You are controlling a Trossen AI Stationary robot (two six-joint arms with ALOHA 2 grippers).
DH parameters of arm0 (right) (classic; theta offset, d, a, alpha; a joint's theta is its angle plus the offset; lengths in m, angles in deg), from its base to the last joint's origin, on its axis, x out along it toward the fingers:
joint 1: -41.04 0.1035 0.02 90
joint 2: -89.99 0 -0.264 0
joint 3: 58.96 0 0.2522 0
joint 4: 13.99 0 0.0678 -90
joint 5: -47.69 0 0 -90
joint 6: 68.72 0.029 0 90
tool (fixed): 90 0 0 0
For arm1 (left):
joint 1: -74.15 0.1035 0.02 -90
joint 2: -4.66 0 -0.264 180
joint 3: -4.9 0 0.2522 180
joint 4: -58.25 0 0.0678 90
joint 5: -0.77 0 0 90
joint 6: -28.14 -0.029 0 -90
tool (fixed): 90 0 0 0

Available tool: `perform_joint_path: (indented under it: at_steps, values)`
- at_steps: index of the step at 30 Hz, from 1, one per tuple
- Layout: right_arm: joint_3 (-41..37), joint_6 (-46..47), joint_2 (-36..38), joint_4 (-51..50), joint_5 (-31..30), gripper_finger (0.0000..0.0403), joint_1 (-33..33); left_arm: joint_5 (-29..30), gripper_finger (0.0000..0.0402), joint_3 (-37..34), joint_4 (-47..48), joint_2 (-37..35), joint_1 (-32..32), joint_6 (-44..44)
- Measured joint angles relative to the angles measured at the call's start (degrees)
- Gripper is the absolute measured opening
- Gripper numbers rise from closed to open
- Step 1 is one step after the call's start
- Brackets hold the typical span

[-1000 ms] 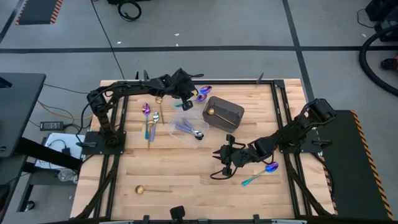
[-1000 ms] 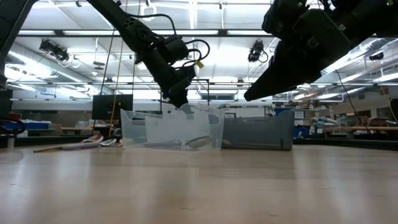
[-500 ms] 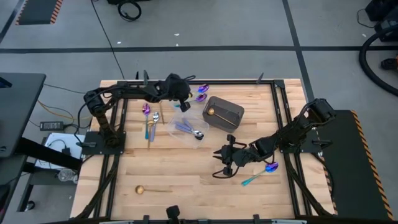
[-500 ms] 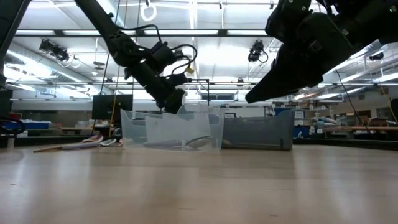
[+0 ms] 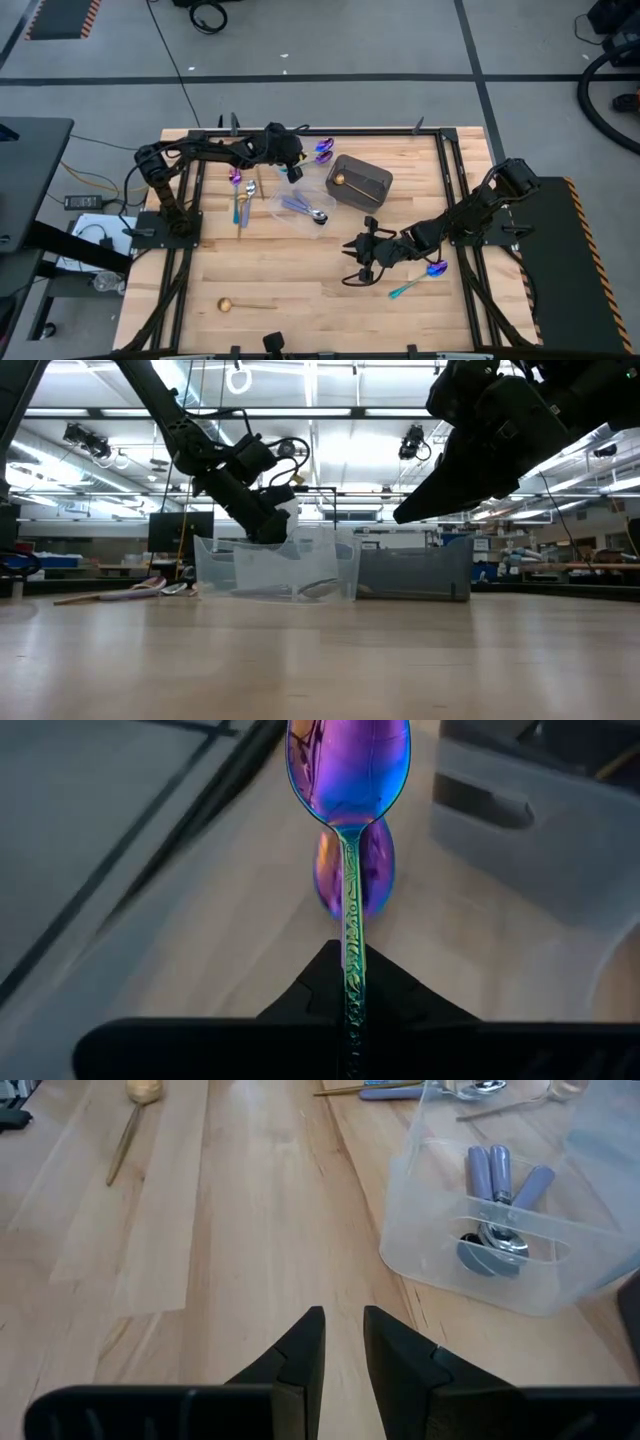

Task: Sort silverware by color (type)
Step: Adjust the blue spoon in the top transparent bin

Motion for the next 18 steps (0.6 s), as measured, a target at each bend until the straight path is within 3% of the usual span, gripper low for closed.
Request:
perform_joint_path:
  at_steps: [13, 18]
  values:
    - [0.0, -0.27, 0.0, 0.12, 0.02, 0.0083, 0.0, -0.02, 0.0024, 0.0, 3.56, 0.0, 0.07, 1.24]
    - [0.0, -0.28, 0.0, 0.14, 0.04, 0.0083, 0.0, 0.95, 0.0042, 0.0, 3.66, 0.0, 0.04, 1.64]
